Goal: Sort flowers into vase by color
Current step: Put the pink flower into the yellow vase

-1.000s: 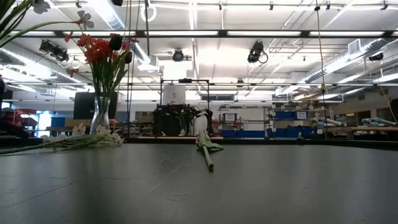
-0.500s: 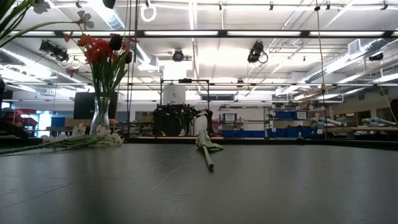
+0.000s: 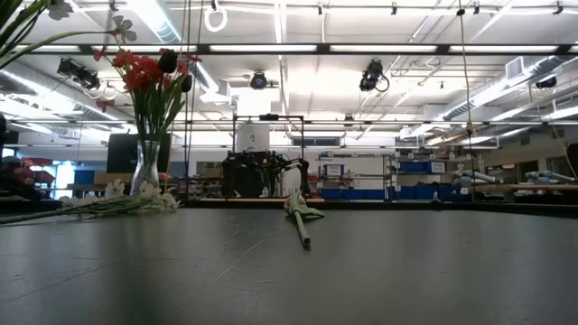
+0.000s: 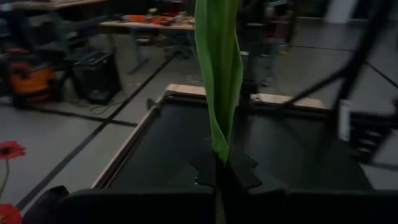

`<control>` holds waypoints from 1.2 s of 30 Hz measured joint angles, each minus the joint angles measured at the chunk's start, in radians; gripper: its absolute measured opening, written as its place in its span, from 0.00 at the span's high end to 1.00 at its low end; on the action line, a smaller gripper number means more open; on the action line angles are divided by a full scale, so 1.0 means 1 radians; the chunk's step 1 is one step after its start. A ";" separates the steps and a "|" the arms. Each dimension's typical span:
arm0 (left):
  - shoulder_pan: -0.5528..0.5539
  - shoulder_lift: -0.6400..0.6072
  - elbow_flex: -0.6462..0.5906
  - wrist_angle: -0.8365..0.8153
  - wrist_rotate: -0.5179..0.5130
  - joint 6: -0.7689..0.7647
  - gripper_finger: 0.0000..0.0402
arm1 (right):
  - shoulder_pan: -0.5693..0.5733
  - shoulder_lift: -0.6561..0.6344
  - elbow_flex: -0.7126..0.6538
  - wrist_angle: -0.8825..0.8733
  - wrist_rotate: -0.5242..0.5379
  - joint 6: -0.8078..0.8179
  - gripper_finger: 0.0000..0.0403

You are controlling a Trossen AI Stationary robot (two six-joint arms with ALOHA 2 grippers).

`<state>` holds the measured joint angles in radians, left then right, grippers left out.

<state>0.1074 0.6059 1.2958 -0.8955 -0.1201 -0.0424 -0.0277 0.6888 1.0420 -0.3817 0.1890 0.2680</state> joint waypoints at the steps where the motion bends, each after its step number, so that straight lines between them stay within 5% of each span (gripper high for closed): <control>1: 0.000 -0.009 0.017 -0.028 0.021 0.014 0.99 | 0.000 0.000 0.000 0.000 0.000 0.000 0.84; 18: 0.000 -0.356 0.027 -0.268 0.241 -0.059 0.99 | 0.000 0.000 0.000 0.000 -0.001 -0.001 0.84; 36: 0.002 -0.478 -0.446 -0.007 0.631 -0.076 0.99 | 0.000 0.000 0.000 0.003 -0.001 -0.001 0.83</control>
<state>0.1099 0.1284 0.8499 -0.9026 0.5105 -0.1182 -0.0280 0.6888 1.0420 -0.3786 0.1883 0.2672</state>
